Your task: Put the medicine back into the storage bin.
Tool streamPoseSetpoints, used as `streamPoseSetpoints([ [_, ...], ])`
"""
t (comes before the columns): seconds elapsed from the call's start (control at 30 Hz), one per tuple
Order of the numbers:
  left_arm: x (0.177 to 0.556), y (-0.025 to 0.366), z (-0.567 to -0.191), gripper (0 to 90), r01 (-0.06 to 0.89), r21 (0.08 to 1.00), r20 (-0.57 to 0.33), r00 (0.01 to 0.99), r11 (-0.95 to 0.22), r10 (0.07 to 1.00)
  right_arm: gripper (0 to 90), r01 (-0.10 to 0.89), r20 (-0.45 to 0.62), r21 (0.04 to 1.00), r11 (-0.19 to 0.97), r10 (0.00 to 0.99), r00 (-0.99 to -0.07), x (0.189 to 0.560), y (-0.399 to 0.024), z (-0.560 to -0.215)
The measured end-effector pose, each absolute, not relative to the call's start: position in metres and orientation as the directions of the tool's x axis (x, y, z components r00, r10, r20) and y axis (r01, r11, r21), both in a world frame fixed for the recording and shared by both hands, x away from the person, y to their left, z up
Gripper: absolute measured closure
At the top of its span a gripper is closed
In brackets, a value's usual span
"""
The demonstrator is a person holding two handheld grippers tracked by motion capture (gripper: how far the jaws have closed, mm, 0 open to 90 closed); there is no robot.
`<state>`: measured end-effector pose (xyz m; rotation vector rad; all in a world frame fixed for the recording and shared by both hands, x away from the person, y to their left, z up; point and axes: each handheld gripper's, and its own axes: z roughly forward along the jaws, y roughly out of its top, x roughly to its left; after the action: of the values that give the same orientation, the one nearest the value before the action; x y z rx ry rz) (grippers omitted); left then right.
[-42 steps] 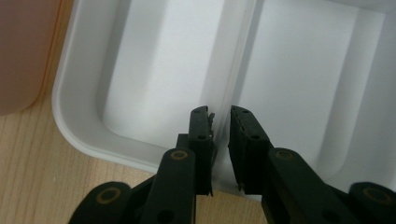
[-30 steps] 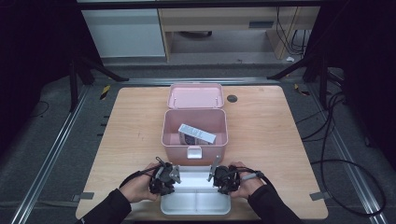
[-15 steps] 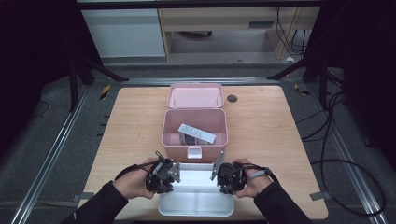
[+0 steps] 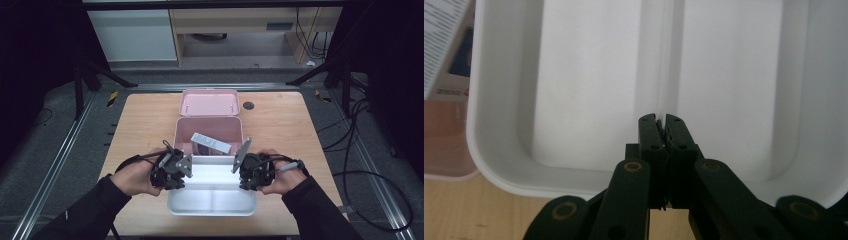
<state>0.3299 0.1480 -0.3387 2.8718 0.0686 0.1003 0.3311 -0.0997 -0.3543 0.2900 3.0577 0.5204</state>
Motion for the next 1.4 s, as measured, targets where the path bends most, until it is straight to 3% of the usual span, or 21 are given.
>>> streamPoseSetpoints([
  [0.73,0.421,0.158,-0.295,89.1,0.021,0.298,0.138,0.988,-0.954,0.065,84.4,0.119,-0.114,0.387,0.914,0.176,-0.978,0.423,-0.098,-0.304],
  [1.1,0.473,0.159,-0.306,88.2,0.026,0.291,0.123,0.99,-0.956,0.065,84.8,0.133,-0.125,0.405,0.905,0.199,-0.972,0.467,-0.097,-0.316],
  [1.4,0.494,0.161,-0.331,87.7,0.042,0.27,0.094,0.993,-0.962,0.069,84.9,0.157,-0.106,0.387,0.908,0.213,-0.971,0.486,-0.09,-0.34],
])
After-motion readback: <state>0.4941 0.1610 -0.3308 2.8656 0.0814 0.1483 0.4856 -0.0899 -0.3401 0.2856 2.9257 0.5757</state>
